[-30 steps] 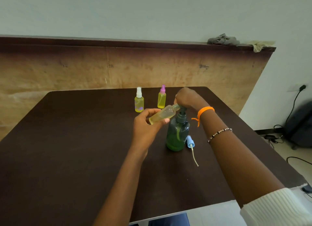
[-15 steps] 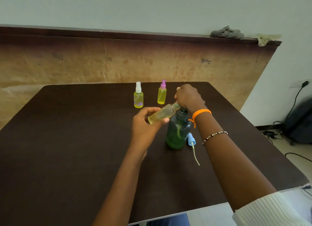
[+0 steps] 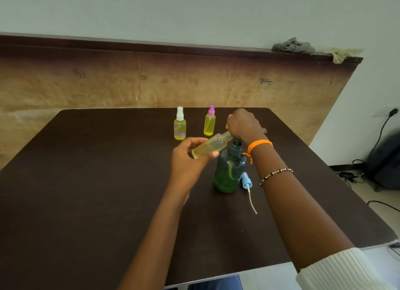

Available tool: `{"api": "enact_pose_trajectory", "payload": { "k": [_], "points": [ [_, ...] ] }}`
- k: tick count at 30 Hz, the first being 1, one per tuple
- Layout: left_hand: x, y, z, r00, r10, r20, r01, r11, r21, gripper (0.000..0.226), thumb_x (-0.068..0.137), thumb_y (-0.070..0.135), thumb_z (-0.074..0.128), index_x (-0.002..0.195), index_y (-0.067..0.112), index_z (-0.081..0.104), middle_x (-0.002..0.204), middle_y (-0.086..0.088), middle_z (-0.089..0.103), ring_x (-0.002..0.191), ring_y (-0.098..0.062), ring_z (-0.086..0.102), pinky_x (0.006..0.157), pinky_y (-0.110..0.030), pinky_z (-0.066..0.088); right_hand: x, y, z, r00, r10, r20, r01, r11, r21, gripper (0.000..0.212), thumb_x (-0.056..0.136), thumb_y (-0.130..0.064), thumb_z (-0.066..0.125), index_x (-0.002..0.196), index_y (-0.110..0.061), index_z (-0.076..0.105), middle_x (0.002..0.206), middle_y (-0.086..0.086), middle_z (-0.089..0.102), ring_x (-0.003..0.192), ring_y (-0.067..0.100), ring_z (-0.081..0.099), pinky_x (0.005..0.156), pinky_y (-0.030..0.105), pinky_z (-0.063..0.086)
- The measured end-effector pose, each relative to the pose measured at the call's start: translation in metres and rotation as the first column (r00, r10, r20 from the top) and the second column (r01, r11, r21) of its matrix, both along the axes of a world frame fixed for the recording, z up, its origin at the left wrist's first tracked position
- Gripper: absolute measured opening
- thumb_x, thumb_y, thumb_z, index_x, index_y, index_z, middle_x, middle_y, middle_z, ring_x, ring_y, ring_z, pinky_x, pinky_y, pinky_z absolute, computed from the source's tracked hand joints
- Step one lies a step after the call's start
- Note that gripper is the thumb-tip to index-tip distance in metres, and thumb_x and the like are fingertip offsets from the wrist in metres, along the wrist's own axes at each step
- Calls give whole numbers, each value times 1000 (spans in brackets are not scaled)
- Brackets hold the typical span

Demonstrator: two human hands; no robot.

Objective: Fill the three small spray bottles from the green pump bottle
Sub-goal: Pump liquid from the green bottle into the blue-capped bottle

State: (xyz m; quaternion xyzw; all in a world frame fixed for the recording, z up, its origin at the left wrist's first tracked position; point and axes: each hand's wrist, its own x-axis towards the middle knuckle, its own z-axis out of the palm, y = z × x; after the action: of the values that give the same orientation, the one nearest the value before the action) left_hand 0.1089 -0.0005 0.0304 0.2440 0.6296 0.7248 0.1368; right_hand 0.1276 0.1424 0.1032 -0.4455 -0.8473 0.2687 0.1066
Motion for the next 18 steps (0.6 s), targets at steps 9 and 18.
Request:
{"api": "enact_pose_trajectory", "payload": {
  "k": [9, 18],
  "points": [
    [2, -1, 4, 1000, 2, 10, -2, 1000, -10, 28, 70, 6, 80, 89, 22, 66, 92, 1, 71, 85, -9, 64, 73, -20, 52, 5, -8, 7, 1000, 26, 18, -24, 998, -58, 37, 87, -21, 36, 111, -9, 63, 123, 15, 56, 116, 39, 49, 108, 60, 23],
    [2, 2, 1, 1000, 5, 17, -5, 1000, -27, 28, 70, 6, 79, 92, 17, 67, 94, -2, 71, 85, -10, 64, 73, -20, 51, 2, -6, 1, 1000, -27, -8, 26, 998, -63, 34, 89, -20, 39, 110, -11, 65, 120, 13, 58, 114, 39, 51, 108, 60, 23]
  ]
}}
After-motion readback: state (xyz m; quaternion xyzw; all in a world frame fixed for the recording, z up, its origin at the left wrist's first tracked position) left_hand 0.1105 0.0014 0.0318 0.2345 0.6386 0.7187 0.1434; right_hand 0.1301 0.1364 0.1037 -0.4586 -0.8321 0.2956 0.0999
